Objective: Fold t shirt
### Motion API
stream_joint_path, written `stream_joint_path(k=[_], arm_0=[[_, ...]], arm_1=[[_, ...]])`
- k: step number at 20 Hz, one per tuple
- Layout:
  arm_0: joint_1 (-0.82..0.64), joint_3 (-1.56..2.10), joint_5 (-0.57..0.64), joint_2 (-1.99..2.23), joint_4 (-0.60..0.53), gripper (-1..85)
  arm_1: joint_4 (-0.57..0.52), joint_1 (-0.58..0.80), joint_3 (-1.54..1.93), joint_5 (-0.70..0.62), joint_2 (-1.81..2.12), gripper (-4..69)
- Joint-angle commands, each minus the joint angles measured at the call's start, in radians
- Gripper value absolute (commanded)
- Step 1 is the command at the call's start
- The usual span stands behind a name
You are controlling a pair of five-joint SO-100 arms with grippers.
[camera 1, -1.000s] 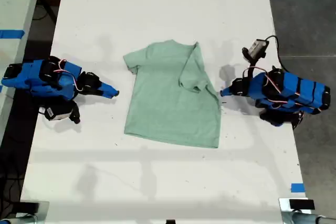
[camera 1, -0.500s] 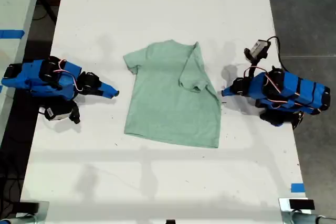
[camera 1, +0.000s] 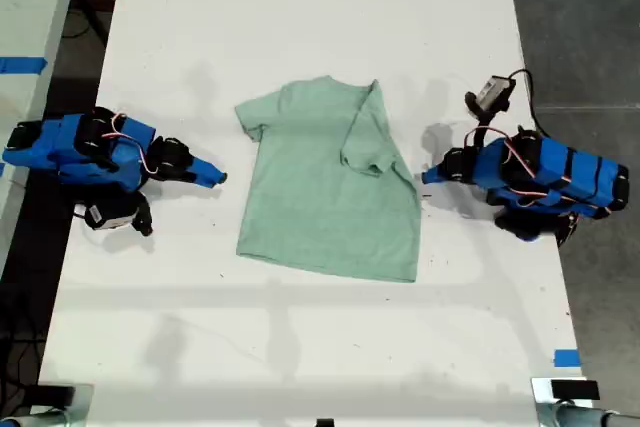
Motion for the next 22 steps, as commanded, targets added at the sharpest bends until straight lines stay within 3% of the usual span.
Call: stream_joint_path(k=[1,22], arm_0=[[-0.002,0.008,0.006,0.006,-0.018,11.1],[-0.002,0.008,0.006,0.006,-0.018,11.1]], arm_1=[[0.003,-0.002,0.040,0.005,0.015,1.2],[0.003,-0.014,0.041,0.017,0.015,1.2]])
